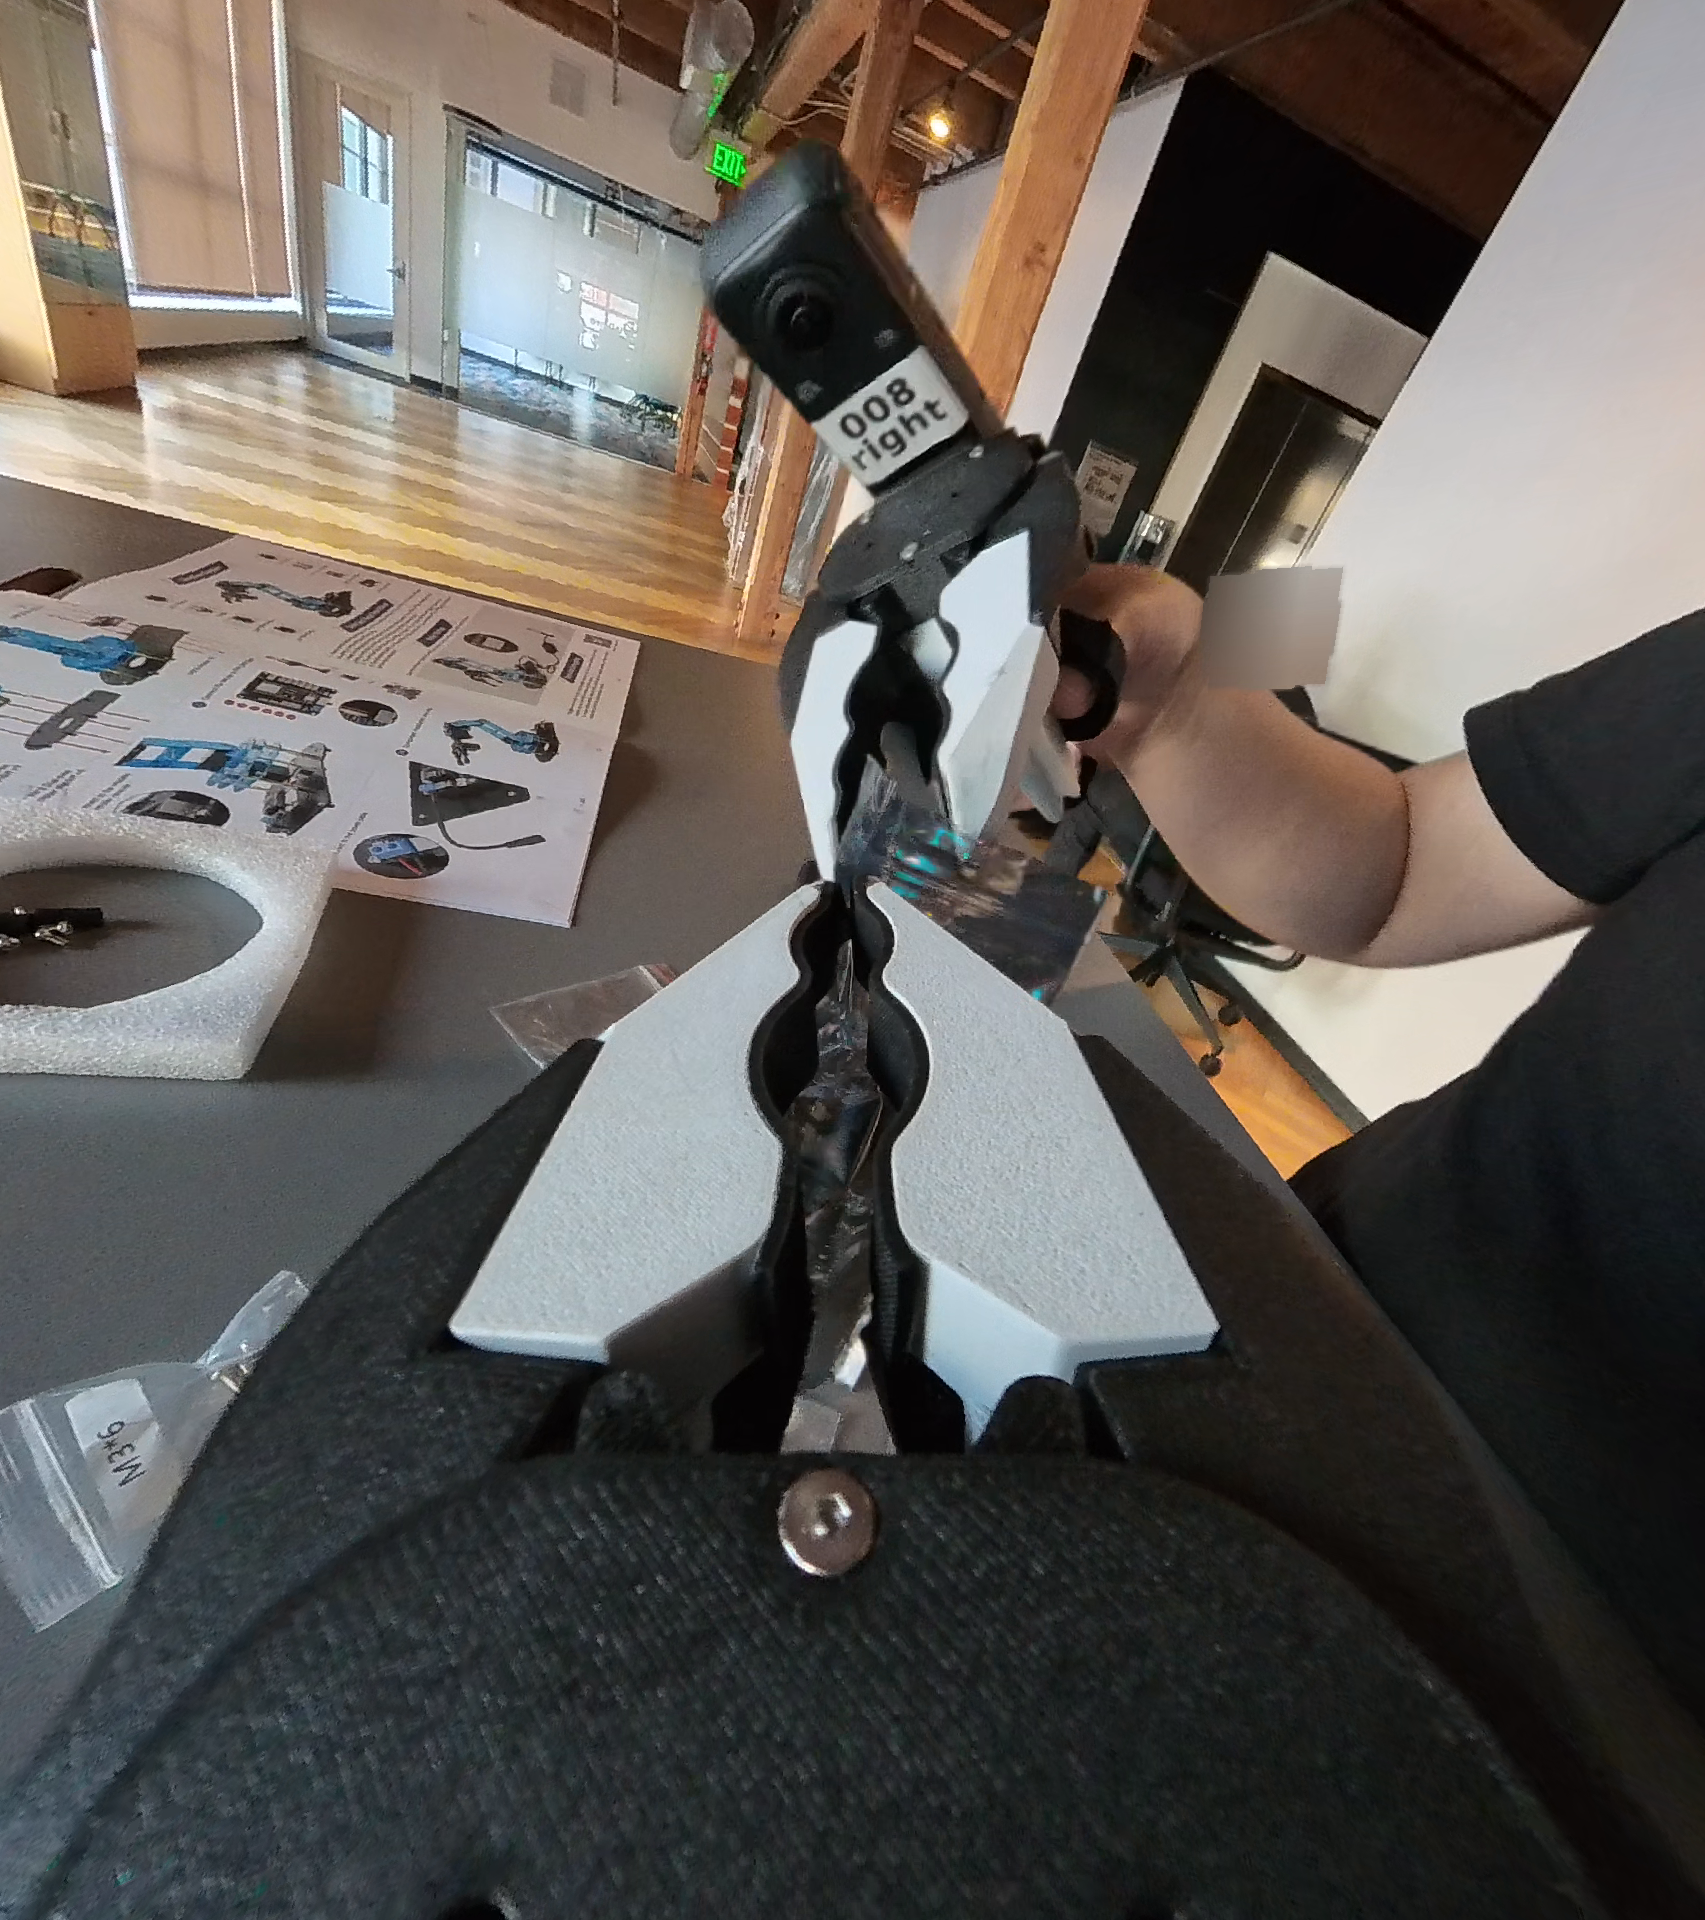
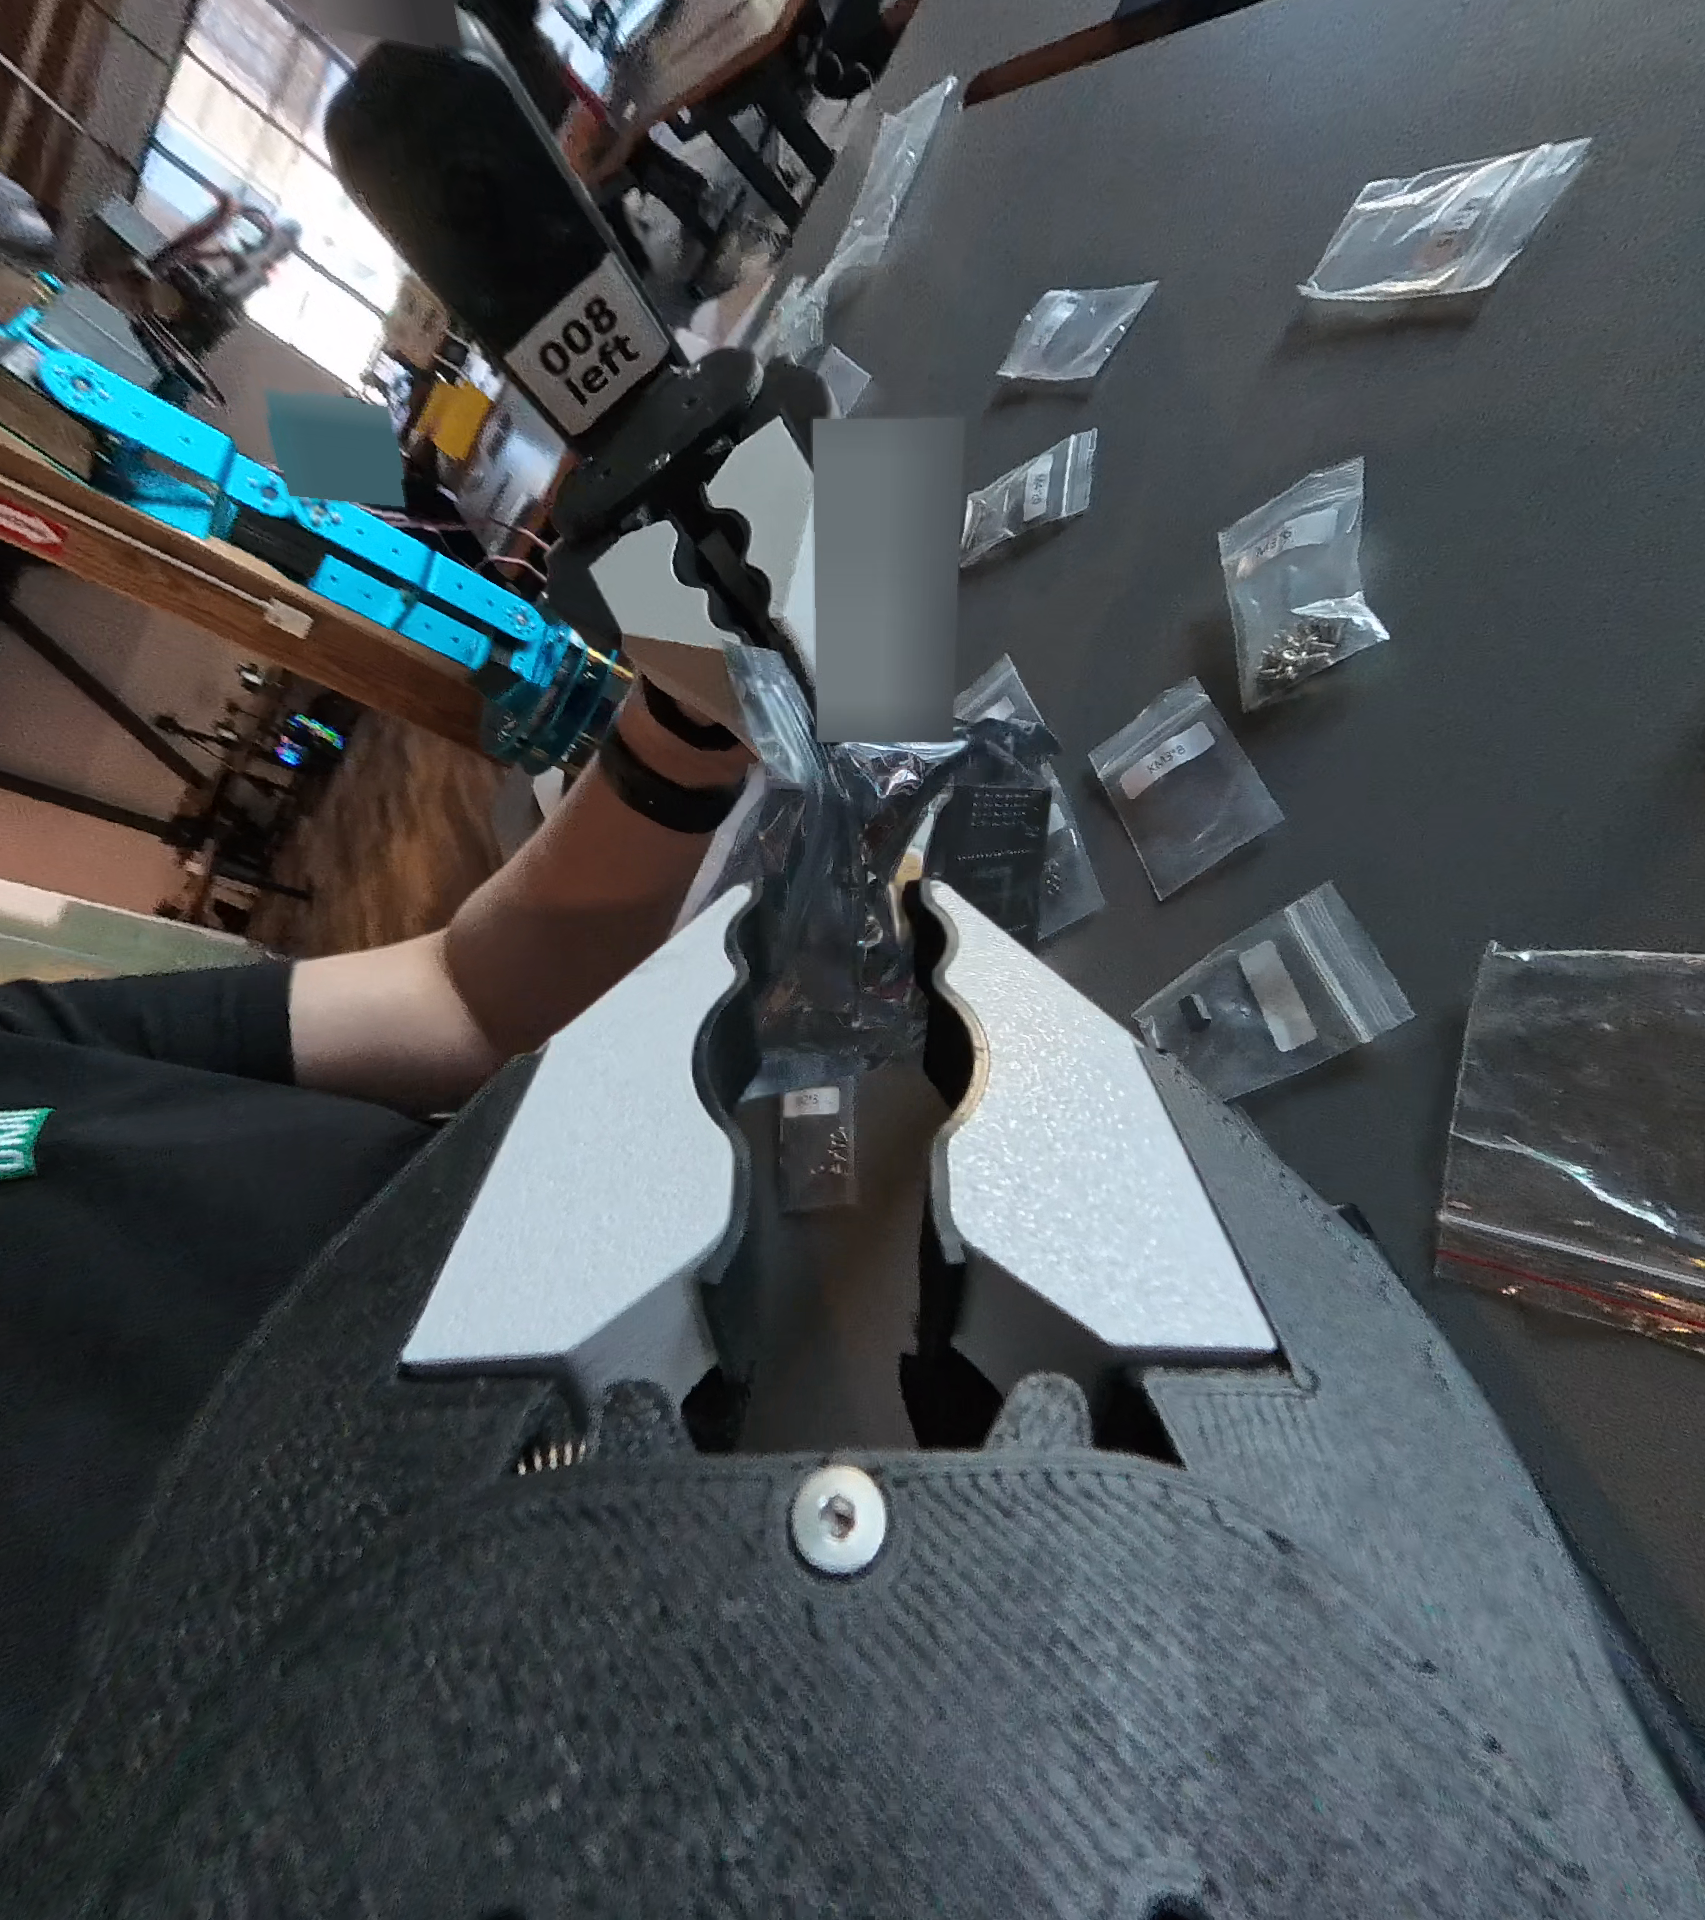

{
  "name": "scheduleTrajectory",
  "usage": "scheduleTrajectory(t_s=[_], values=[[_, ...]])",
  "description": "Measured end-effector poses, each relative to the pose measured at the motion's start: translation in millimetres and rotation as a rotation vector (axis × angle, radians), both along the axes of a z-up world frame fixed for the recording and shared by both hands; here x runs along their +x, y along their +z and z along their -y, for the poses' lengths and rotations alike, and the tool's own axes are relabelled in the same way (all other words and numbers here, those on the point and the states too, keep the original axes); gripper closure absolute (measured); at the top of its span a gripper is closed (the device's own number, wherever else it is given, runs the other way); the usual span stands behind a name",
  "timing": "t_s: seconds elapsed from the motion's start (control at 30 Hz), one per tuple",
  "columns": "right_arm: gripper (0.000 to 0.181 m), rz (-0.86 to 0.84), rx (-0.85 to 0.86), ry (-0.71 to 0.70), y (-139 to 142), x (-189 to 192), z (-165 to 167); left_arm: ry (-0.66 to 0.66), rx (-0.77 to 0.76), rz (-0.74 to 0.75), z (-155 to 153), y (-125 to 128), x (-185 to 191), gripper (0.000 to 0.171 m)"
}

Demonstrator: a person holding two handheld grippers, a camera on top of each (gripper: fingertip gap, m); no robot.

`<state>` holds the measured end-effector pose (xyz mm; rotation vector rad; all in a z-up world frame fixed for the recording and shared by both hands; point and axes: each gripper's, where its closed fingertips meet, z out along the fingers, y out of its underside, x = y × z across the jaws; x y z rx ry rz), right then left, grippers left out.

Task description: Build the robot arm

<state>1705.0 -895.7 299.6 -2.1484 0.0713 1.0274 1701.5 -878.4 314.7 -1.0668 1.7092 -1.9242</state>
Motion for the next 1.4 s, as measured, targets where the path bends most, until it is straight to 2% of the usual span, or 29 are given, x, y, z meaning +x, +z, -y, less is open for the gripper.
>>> scheduleTrajectory(t_s=[0.17, 0.27, 0.37, 0.47, 0.6, 0.8, 0.9, 0.97, 1.03, 1.13, 1.2, 1.27, 1.4], values=[[0.157, 0.094, -0.015, -0.020, 6, 6, -2, 0.041, 0.014, -0.007, -3, -1, 5, 0.171], [0.160, 0.075, -0.027, -0.018, 10, 1, -2, 0.062, 0.034, -0.015, -4, -3, 7, 0.171], [0.159, 0.164, -0.068, -0.027, -2, 6, -2, 0.075, 0.043, -0.009, -4, -2, 9, 0.171], [0.157, 0.119, -0.098, -0.015, -6, 2, -1, 0.075, 0.030, -0.016, -3, -2, 10, 0.171], [0.172, 0.134, -0.114, 0.000, -14, 2, -2, 0.046, 0.014, -0.016, 1, -1, 9, 0.171], [0.175, 0.227, -0.128, 0.022, -22, 4, -6, 0.009, -0.024, -0.029, 2, -1, 6, 0.170], [0.177, 0.209, -0.078, -0.003, -11, 5, -14, 0.132, -0.058, 0.012, -19, 8, 12, 0.166], [0.177, 0.225, -0.058, -0.049, -7, 12, -17, 0.254, -0.132, 0.068, -41, 29, 10, 0.141], [0.178, 0.215, -0.034, -0.077, -3, 14, -19, 0.347, -0.167, -0.006, -56, 35, 4, 0.146], [0.178, 0.229, -0.003, -0.117, 1, 12, -22, 0.362, -0.242, -0.225, -41, 24, -10, 0.153], [0.177, 0.272, 0.015, -0.109, -1, 1, -26, 0.379, -0.357, -0.291, -25, 19, -13, 0.142], [0.177, 0.309, 0.025, -0.100, -4, -14, -32, 0.446, -0.429, -0.334, -19, 8, -11, 0.119], [0.178, 0.454, 0.044, -0.089, -11, -32, -43, 0.592, -0.426, -0.381, -30, -13, -17, 0.116]])
